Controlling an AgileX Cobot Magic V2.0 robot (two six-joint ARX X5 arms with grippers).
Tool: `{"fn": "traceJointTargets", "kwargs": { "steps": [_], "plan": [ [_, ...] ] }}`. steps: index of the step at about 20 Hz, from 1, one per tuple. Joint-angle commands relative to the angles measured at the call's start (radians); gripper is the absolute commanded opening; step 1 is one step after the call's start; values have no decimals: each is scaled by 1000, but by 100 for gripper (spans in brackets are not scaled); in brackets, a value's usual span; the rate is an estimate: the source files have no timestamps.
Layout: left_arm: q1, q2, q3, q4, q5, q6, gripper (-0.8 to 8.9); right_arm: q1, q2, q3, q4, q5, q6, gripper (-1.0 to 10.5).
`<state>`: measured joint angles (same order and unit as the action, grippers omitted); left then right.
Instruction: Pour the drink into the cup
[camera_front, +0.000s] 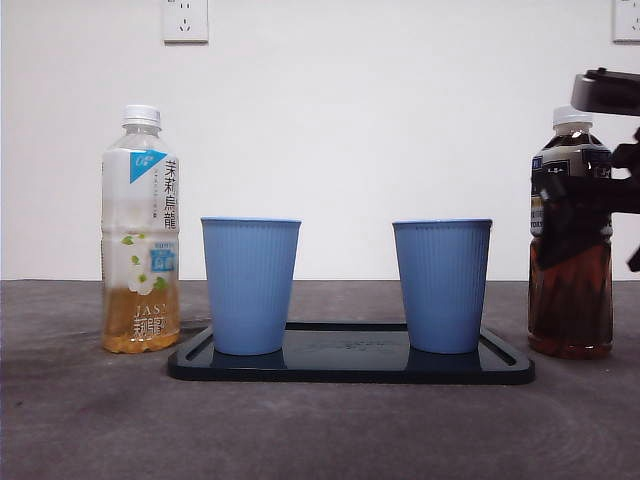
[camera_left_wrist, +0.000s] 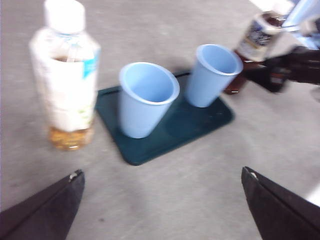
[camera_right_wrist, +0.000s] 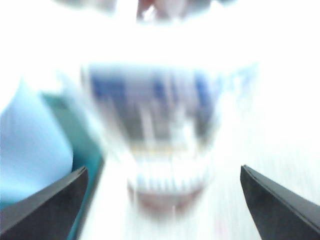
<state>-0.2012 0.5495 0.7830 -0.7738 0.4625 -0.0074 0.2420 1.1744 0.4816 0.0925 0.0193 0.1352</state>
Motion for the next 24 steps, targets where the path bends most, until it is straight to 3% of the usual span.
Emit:
{"fn": "traceJointTargets", "kwargs": {
  "steps": [1, 7, 11, 15, 18, 24],
  "plan": [
    [-2, 8, 18, 16, -38, 30, 507, 19, -90, 11, -127, -12, 39, 485],
    [-2, 48, 14, 72, -73, 31, 507, 138, -469, 11, -503, -41, 166, 485],
    [-2, 79, -31, 154, -100, 33, 579, 179, -639, 20, -671, -164, 204, 485],
    [-2, 132, -153, 324, -106, 14, 595, 198, -755, 70, -708, -259, 258, 483],
    [-3, 204, -267, 568, -108, -65, 595, 201, -774, 130, -708, -259, 261, 475],
    [-3, 436, -337, 889, -179, -72, 594, 201, -771, 198, -708, -255, 249, 472]
  ]
}}
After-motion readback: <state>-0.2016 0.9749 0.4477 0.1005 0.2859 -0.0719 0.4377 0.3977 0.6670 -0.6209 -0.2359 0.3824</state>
